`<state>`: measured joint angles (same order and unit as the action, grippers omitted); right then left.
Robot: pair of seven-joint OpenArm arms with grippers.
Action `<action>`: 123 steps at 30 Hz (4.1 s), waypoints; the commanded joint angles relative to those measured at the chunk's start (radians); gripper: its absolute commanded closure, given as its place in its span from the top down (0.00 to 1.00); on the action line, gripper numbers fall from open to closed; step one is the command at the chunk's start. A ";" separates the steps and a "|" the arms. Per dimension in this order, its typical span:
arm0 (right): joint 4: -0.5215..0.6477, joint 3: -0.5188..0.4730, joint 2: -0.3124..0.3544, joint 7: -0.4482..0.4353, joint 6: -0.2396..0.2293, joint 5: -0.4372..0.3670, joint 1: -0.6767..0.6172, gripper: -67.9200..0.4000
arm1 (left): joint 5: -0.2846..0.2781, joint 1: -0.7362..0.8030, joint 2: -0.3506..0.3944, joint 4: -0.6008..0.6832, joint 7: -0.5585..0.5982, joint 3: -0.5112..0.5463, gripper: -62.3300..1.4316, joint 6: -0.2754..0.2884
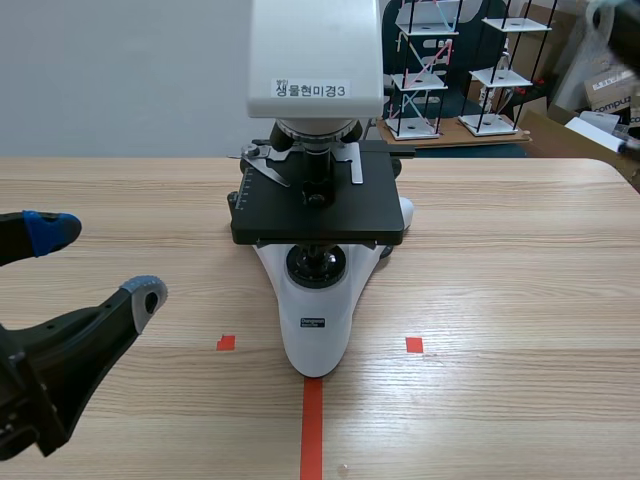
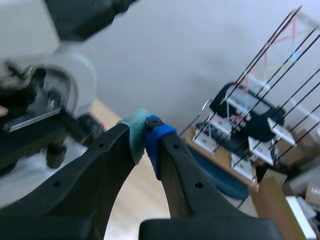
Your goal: Point at the eyepiece
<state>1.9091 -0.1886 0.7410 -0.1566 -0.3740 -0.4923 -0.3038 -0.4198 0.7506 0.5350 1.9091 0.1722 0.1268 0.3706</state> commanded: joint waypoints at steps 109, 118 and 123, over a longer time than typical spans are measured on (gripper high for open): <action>-0.584 0.873 -0.002 0.039 0.005 -0.106 1.168 0.03 | -0.006 0.000 0.000 0.015 0.017 -0.004 0.93 0.002; -0.584 0.873 -0.002 0.038 0.005 -0.106 1.168 0.03 | -0.006 0.000 0.000 0.015 0.017 -0.004 0.93 0.002; -0.584 0.873 -0.002 0.035 0.005 -0.106 1.168 0.03 | -0.006 0.000 0.000 0.015 0.017 -0.004 0.93 0.002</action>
<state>1.3117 0.7025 0.7368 -0.1036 -0.3748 -0.5915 0.8413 -0.4198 0.7506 0.5350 1.9091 0.1722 0.1268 0.3706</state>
